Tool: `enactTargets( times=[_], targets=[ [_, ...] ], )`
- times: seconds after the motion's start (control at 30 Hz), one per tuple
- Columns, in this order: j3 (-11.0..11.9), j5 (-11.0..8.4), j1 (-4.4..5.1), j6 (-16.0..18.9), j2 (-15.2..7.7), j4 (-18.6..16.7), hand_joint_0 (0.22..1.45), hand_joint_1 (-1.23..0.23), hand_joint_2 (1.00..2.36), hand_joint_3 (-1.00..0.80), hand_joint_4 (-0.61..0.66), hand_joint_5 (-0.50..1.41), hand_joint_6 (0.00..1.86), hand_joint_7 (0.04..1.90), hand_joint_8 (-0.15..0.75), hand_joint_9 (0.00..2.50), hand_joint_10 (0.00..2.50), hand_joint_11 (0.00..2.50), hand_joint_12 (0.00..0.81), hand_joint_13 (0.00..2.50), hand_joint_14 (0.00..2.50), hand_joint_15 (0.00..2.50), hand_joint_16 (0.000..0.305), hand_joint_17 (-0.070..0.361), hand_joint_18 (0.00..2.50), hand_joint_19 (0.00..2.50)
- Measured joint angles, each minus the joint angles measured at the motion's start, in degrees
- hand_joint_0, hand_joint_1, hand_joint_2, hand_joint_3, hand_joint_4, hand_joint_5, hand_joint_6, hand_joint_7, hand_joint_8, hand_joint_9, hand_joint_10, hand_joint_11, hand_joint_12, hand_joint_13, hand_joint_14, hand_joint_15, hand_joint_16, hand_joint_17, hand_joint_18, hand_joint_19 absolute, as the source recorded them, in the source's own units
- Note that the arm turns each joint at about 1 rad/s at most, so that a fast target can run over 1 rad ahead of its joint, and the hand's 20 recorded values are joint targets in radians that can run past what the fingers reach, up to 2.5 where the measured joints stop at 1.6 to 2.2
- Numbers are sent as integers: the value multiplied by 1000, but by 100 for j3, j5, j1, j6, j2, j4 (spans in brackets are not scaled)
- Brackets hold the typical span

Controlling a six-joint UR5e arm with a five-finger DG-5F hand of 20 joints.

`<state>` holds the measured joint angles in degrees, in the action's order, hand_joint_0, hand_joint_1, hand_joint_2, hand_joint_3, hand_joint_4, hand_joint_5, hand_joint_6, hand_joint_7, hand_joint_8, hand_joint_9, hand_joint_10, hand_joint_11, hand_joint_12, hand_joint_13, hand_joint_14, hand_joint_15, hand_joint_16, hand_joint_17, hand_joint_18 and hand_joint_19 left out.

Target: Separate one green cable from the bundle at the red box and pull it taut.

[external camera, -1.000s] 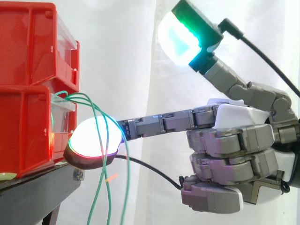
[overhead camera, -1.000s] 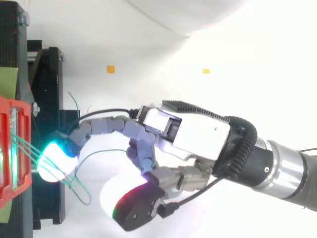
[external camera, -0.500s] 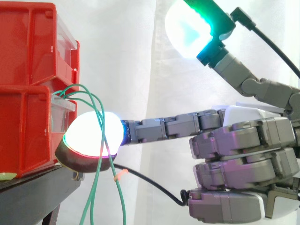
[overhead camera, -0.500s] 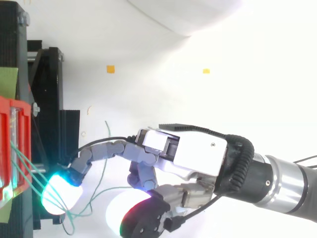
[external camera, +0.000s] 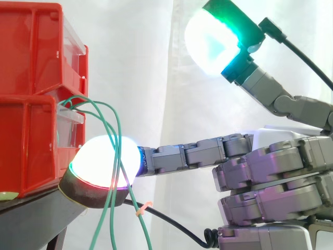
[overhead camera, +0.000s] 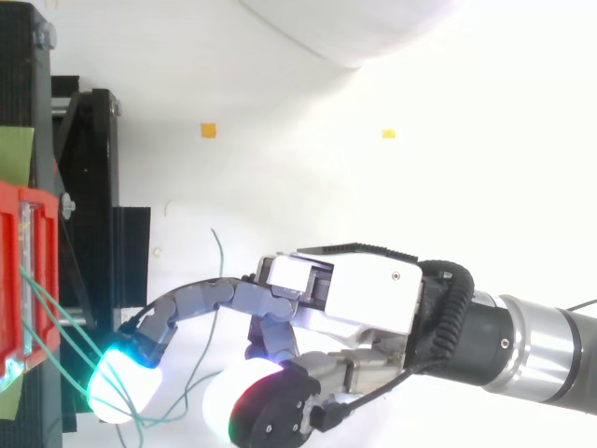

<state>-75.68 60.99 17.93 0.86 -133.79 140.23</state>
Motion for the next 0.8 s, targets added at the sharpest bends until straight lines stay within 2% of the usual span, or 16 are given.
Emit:
enactTargets(
  times=[0.2, 0.27, 0.4, 0.5, 0.53, 0.57, 0.6, 0.63, 0.67, 0.8],
  targets=[
    [1, 23, 0, 125, 2, 25, 359, -429, 1000, -500, 349, -42, 504, 855, 354, 2204, 18, 1806, 491, 1994, 420, 1509, 101, 228, 2124, 1147],
    [0, 41, 1, 153, 2, 26, 349, -520, 1000, -500, 368, -32, 505, 931, 351, 2240, 20, 1843, 487, 2009, 448, 1499, 101, 228, 2137, 1166],
    [0, 111, 1, 210, 2, 29, 340, -587, 1000, -500, 391, -10, 506, 1075, 346, 2297, 16, 1884, 478, 2037, 544, 1484, 100, 226, 2161, 1147],
    [0, 138, 1, 235, 2, 31, 327, -680, 1000, -500, 397, 28, 505, 1193, 280, 2500, 1, 2073, 402, 2092, 1004, 1346, 99, 224, 2266, 1183],
    [0, 142, 1, 237, 2, 31, 361, -720, 1000, -500, 311, 59, 505, 1227, 202, 2500, 130, 1987, 337, 2097, 1439, 1207, 93, 208, 2269, 1244],
    [1, 145, 0, 238, 2, 31, 418, -715, 1000, -500, 231, 85, 505, 1251, 136, 2500, 308, 1904, 267, 2136, 1744, 1098, 82, 185, 2248, 1321],
    [2, 148, 0, 238, 2, 31, 454, -700, 1000, -500, 205, 91, 505, 1256, 98, 2500, 460, 1805, 241, 2126, 1889, 1048, 77, 173, 2238, 1355],
    [1, 149, 0, 239, 2, 31, 512, -668, 1000, -500, 186, 100, 504, 1260, 67, 2500, 725, 1639, 200, 2098, 2099, 974, 68, 154, 2212, 1420],
    [1, 149, 0, 239, 2, 31, 627, -686, 1000, -500, 185, 110, 503, 1299, 50, 2500, 1324, 1300, 166, 2021, 2500, 828, 58, 129, 2152, 1533],
    [1, 150, 0, 239, 2, 31, 709, -762, 1000, -500, 203, 115, 503, 1332, 40, 2500, 1544, 1199, 160, 1994, 2500, 796, 56, 126, 2149, 1548]
  ],
)
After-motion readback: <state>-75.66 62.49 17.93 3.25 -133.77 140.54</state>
